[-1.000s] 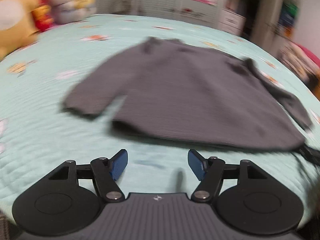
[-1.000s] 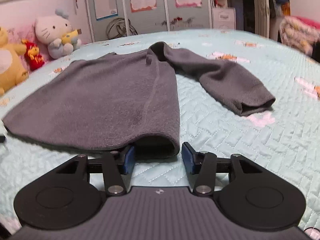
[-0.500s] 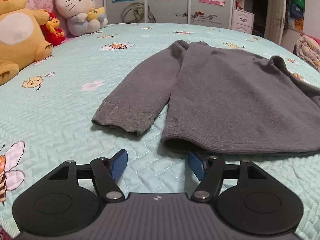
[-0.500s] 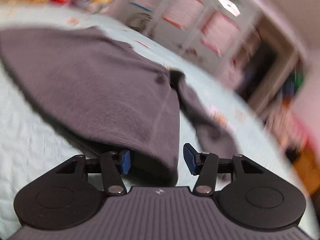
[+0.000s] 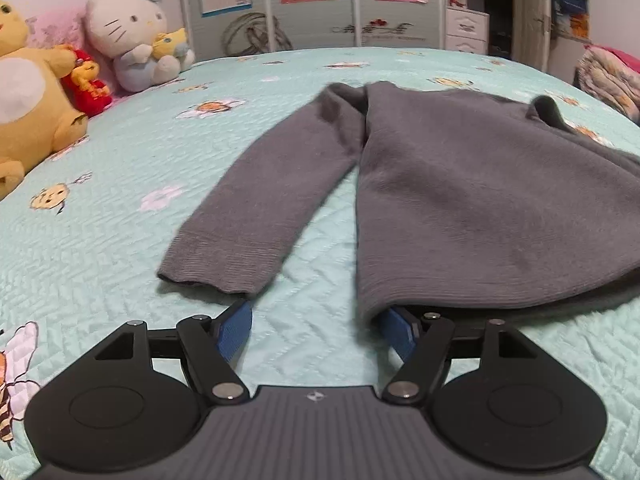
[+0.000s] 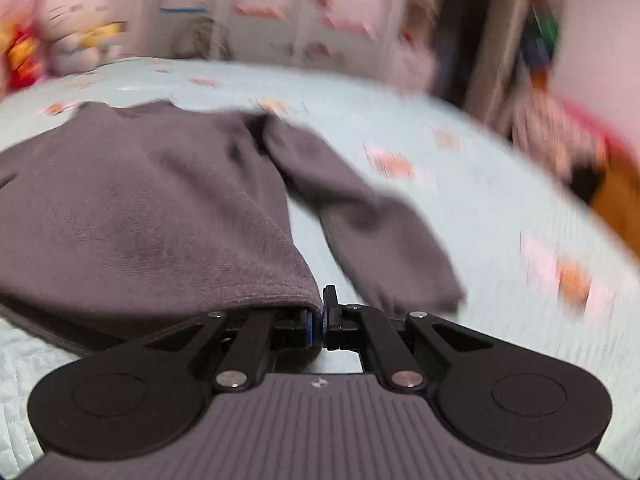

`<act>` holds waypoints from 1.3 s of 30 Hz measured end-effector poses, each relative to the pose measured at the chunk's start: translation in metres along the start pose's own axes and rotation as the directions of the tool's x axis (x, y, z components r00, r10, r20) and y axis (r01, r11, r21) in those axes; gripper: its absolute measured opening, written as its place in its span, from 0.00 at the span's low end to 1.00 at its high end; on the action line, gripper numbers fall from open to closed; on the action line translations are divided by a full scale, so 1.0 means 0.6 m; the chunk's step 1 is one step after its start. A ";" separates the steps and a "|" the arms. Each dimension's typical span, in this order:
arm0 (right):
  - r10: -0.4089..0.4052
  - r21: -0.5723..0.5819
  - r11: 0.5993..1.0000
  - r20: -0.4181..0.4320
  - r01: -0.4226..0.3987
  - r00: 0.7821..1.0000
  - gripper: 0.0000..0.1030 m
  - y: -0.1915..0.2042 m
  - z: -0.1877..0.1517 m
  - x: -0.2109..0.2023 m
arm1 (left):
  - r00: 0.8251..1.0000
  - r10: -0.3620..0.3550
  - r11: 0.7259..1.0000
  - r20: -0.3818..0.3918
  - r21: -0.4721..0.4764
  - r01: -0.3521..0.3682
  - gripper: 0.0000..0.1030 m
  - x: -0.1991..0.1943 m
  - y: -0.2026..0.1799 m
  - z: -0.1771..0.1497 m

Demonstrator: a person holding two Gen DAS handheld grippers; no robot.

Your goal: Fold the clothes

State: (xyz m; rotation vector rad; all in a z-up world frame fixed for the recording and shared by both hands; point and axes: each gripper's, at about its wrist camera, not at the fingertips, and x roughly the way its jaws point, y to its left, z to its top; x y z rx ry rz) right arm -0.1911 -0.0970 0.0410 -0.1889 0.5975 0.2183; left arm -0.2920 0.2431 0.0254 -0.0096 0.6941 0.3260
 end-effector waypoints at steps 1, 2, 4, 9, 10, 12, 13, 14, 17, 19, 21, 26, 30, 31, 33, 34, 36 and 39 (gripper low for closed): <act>0.026 0.037 0.999 -0.015 -0.025 1.000 0.02 -0.011 -0.006 0.004 | 1.000 -0.002 1.000 0.005 0.013 0.002 0.72 -0.002 -0.006 -0.001; 0.047 0.070 0.997 -0.026 -0.045 0.999 0.02 -0.020 -0.012 0.007 | 1.000 -0.004 1.000 0.010 0.026 0.004 0.72 -0.005 -0.013 -0.003; 0.064 0.109 0.992 -0.027 -0.060 0.998 0.03 -0.025 -0.022 0.010 | 1.000 -0.012 0.999 0.014 0.042 0.011 0.72 -0.008 -0.022 -0.004; 0.078 0.116 0.990 0.018 -0.080 0.997 0.03 -0.023 -0.048 0.018 | 1.000 -0.010 0.994 0.025 0.109 0.008 0.72 -0.012 -0.041 -0.007; 0.082 0.118 0.989 0.027 -0.085 0.996 0.03 -0.023 -0.050 0.020 | 1.000 -0.008 0.993 0.026 0.121 0.004 0.72 -0.012 -0.044 -0.008; 0.090 0.130 0.987 0.031 -0.093 0.995 0.03 -0.024 -0.051 0.024 | 1.000 -0.011 0.994 0.023 0.113 0.008 0.73 -0.009 -0.045 -0.006; 0.093 0.136 0.986 0.033 -0.097 0.995 0.03 -0.024 -0.051 0.027 | 1.000 -0.014 0.995 0.021 0.101 0.012 0.73 -0.007 -0.044 -0.005; 0.095 0.137 0.986 0.035 -0.099 0.995 0.03 -0.024 -0.051 0.030 | 1.000 -0.018 0.996 0.020 0.088 0.016 0.73 -0.006 -0.043 -0.004; 0.089 0.129 0.987 0.036 -0.093 0.995 0.03 -0.021 -0.052 0.031 | 0.999 -0.029 0.998 0.020 0.048 0.028 0.73 0.000 -0.039 -0.003; 0.087 0.127 0.988 0.037 -0.091 0.995 0.03 -0.019 -0.054 0.033 | 0.999 -0.036 0.999 0.020 0.021 0.036 0.73 0.003 -0.037 -0.002; 0.091 0.132 0.987 0.038 -0.095 0.995 0.03 -0.021 -0.055 0.034 | 0.999 -0.043 0.999 0.021 -0.005 0.043 0.73 0.007 -0.034 -0.001; 0.088 0.128 0.988 0.038 -0.092 0.995 0.03 -0.019 -0.056 0.033 | 0.991 -0.129 0.991 0.016 -0.017 0.130 0.20 0.028 -0.041 0.013; 0.069 0.090 0.993 0.019 -0.070 0.997 0.03 -0.011 -0.048 0.033 | 0.996 -0.080 0.996 0.027 -0.021 0.081 0.02 0.020 -0.041 0.037; 0.057 0.066 0.996 0.005 -0.058 0.998 0.03 -0.005 -0.043 0.030 | 0.996 -0.068 0.997 0.051 -0.031 0.070 0.03 0.008 -0.035 0.042; 0.069 0.039 0.997 -0.023 -0.068 0.997 0.03 0.007 -0.031 0.020 | 0.992 -0.038 0.999 0.121 -0.032 0.042 0.03 -0.031 -0.021 0.055; 0.101 0.036 0.994 -0.033 -0.100 0.994 0.03 0.013 -0.026 0.013 | 0.988 -0.024 0.999 0.152 -0.022 0.027 0.04 -0.054 -0.015 0.061; 0.181 0.011 0.984 -0.056 -0.180 0.982 0.03 0.027 -0.013 -0.011 | 0.979 -0.003 1.000 0.206 0.003 0.003 0.05 -0.100 -0.006 0.070; 0.237 -0.067 0.967 -0.094 -0.244 0.967 0.03 0.049 -0.011 -0.038 | 0.971 0.046 0.994 0.235 0.087 -0.068 0.05 -0.131 -0.013 0.058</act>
